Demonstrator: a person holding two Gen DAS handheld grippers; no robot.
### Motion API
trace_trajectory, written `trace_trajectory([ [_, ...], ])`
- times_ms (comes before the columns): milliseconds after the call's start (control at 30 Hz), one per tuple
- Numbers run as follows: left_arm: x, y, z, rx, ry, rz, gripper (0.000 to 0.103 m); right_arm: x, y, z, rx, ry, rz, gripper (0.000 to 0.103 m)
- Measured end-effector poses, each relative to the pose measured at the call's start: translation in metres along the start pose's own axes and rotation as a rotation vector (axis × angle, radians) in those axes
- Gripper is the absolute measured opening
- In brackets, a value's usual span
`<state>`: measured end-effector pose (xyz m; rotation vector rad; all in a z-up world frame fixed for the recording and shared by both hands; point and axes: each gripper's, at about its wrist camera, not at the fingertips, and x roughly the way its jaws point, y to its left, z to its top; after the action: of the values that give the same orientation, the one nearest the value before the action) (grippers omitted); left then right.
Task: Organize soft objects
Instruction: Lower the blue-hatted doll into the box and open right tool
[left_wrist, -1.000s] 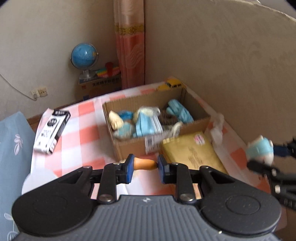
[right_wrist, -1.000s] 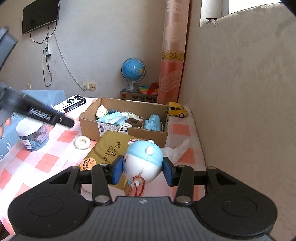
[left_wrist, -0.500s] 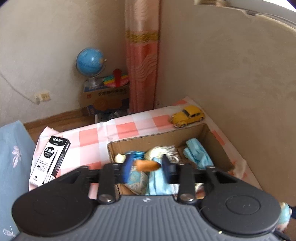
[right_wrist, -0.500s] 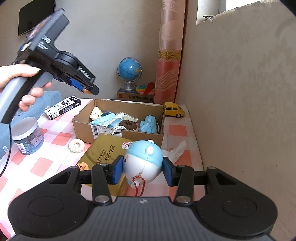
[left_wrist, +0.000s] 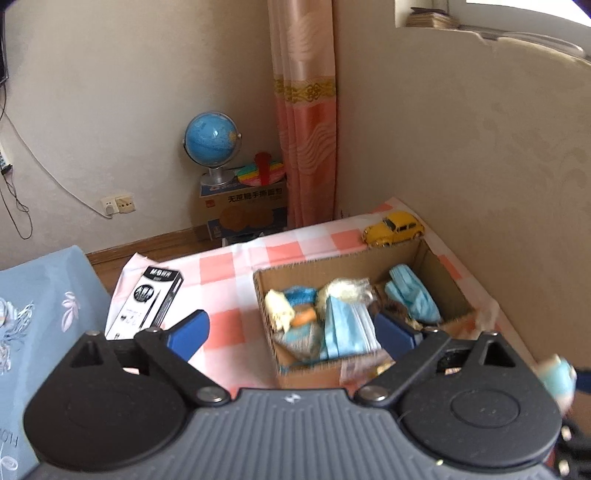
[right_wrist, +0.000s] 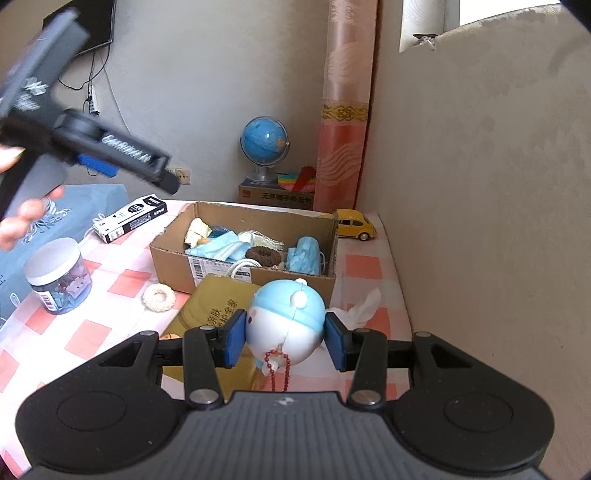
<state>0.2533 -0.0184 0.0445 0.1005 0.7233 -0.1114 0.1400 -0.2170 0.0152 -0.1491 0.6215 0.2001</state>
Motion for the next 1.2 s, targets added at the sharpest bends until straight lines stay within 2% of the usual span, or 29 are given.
trace_trajectory([
  [100,-0.02,0.001,-0.015,-0.011,0.008,0.001,0.1,0.001,0.003,0.005,-0.005,-0.004,0.009,0.05],
  [233,-0.039,0.005,-0.036,-0.055,0.011,0.02,0.101,0.004,0.003,0.017,0.003,-0.013,0.026,0.05],
  [400,-0.05,0.004,-0.062,-0.063,0.024,0.045,0.101,0.016,0.002,0.039,0.008,-0.016,0.049,0.05],
  [500,-0.055,0.004,-0.072,-0.074,0.03,0.033,0.101,0.03,0.001,0.054,0.01,-0.011,0.054,0.05],
  [800,-0.055,0.008,-0.082,-0.078,0.017,0.059,0.101,0.091,-0.003,0.108,0.009,0.027,0.06,0.05],
  [1033,-0.045,0.015,-0.082,-0.088,0.031,0.072,0.101,0.136,0.007,0.135,-0.032,0.061,0.056,0.05],
  [1067,-0.044,0.016,-0.082,-0.09,0.033,0.071,0.101,0.142,0.008,0.138,-0.038,0.066,0.056,0.051],
  [1133,-0.042,0.017,-0.083,-0.094,0.04,0.071,0.101,0.152,0.01,0.142,-0.039,0.072,0.062,0.065],
  [1200,-0.038,0.019,-0.083,-0.099,0.047,0.071,0.101,0.156,0.008,0.144,-0.031,0.074,0.054,0.086],
])
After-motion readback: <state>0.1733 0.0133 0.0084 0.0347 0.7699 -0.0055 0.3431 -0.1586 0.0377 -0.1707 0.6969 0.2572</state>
